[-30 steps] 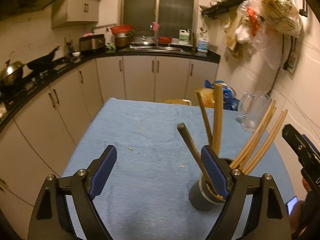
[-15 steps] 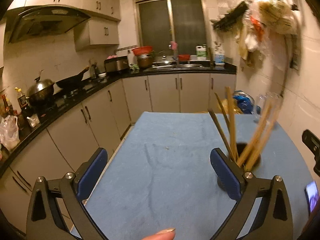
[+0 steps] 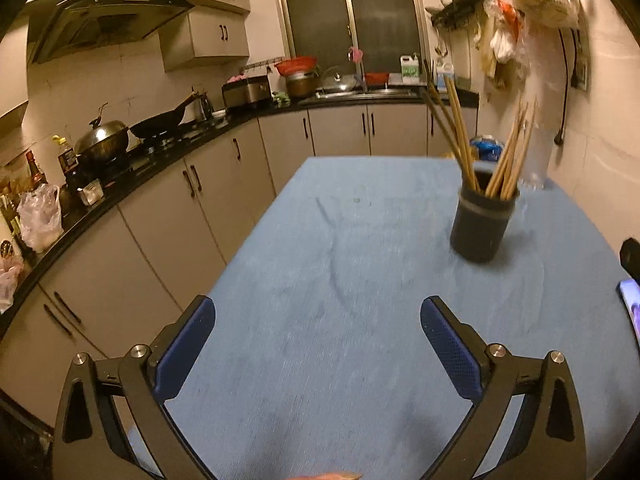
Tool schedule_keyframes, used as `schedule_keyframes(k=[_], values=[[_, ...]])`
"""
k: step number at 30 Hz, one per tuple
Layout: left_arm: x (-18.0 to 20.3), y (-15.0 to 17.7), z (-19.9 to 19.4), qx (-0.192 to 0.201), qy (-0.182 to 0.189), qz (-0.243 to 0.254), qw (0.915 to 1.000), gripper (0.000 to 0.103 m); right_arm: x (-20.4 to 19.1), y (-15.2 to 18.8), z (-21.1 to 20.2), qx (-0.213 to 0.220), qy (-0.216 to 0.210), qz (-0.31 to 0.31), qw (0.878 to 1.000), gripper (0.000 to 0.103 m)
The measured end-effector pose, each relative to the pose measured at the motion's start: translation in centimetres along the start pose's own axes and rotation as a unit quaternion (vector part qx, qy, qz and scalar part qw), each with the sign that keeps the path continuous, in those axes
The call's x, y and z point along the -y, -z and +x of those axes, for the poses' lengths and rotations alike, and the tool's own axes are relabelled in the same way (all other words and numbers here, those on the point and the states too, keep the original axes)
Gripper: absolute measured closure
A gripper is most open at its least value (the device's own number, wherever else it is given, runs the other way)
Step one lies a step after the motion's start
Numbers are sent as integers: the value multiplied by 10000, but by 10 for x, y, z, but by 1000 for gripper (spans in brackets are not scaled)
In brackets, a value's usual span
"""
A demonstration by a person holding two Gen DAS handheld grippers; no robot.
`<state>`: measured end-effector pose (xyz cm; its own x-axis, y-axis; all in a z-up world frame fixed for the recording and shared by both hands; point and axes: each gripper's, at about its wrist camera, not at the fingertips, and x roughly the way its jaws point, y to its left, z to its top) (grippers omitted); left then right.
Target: Organize utensils
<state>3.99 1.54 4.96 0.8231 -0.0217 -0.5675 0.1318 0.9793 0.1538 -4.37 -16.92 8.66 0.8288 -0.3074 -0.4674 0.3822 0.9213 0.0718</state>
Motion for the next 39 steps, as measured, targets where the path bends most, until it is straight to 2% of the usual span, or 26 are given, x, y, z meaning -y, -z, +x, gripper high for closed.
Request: schedule_keyframes(k=[3, 13, 39], values=[[-1, 10, -1, -61, 54, 38, 10000, 1, -4, 7, -2, -106, -5, -58, 9999, 1], [4, 11, 5, -159, 141, 48, 9998, 1, -17, 17, 8, -224, 26, -314, 9993, 1], [11, 15, 23, -401, 172, 82, 9990, 1, -17, 30, 35, -657, 97, -317, 9973, 1]])
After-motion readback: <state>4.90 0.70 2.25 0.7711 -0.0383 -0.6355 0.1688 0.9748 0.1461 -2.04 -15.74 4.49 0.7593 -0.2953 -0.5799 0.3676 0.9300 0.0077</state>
